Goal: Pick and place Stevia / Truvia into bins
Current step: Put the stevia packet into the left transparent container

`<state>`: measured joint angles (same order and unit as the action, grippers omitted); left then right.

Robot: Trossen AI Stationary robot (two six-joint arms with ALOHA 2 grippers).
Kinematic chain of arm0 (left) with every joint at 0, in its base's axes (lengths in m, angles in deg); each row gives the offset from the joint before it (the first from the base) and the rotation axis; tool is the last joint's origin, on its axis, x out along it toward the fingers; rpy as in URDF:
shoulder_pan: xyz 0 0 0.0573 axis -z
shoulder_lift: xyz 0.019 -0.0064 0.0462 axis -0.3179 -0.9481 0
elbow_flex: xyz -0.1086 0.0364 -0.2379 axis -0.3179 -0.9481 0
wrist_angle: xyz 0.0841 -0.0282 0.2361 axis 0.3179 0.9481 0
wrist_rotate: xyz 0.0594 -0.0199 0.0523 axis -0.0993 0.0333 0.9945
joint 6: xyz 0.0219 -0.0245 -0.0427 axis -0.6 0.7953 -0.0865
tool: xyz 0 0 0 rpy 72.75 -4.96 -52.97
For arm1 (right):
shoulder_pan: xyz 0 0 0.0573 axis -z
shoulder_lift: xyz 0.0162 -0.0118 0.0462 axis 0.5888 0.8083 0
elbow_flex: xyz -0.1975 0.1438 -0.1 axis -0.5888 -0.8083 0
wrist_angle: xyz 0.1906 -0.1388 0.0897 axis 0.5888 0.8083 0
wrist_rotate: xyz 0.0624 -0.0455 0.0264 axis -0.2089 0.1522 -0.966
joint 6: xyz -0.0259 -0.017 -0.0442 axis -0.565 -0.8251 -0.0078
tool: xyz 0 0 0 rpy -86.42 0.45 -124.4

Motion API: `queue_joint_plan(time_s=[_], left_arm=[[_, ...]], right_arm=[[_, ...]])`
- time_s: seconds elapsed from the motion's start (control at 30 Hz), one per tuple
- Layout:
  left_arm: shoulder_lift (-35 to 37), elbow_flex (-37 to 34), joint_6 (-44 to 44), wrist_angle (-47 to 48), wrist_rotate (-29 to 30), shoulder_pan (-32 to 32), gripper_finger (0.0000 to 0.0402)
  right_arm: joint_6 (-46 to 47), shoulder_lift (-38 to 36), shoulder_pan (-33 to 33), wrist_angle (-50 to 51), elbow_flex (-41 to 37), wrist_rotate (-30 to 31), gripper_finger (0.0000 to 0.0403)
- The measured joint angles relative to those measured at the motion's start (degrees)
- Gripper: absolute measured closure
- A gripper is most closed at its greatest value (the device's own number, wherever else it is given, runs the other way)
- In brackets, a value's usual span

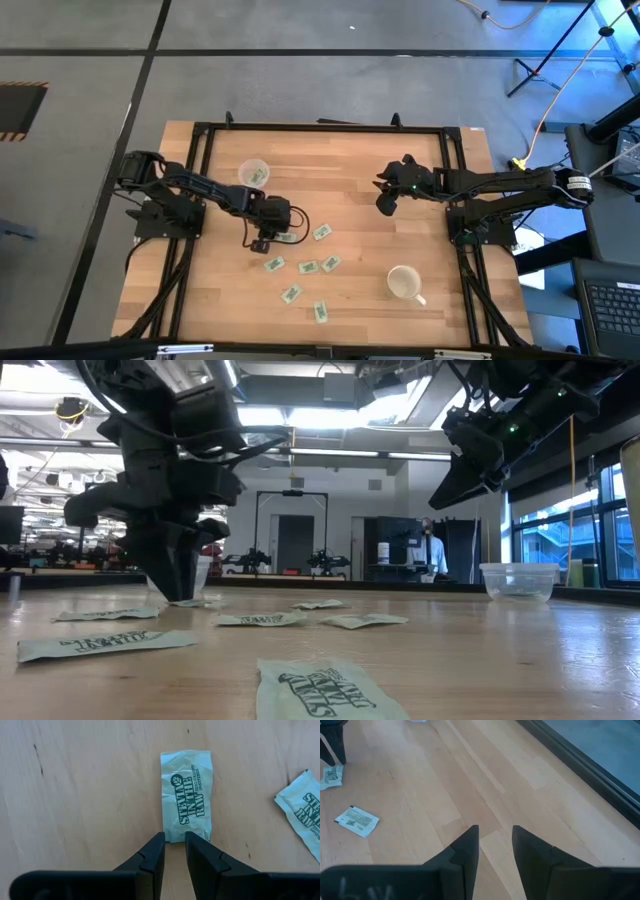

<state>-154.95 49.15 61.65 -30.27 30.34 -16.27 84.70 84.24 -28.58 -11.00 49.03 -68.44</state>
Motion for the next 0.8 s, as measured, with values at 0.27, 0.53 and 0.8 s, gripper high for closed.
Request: queue_joint_plan(time_s=[0.27,0.53,0.8], left_arm=[[-0.62,-0.05,0.53,-0.50,-0.25,0.00,0.0334],[-0.75,-0.13,1.46,-0.67,-0.42,0.00,0.0382],[0.99,-0.22,1.49,0.36,-0.72,0.00,0.0399]], right_arm=[[0.00,-0.02,0.01,-0.01,0.00,-0.01,0.0282],[0.00,-0.02,0.00,-0.01,0.00,0.00,0.0282],[-0.02,-0.01,0.01,-0.01,0.00,0.00,0.0282]])
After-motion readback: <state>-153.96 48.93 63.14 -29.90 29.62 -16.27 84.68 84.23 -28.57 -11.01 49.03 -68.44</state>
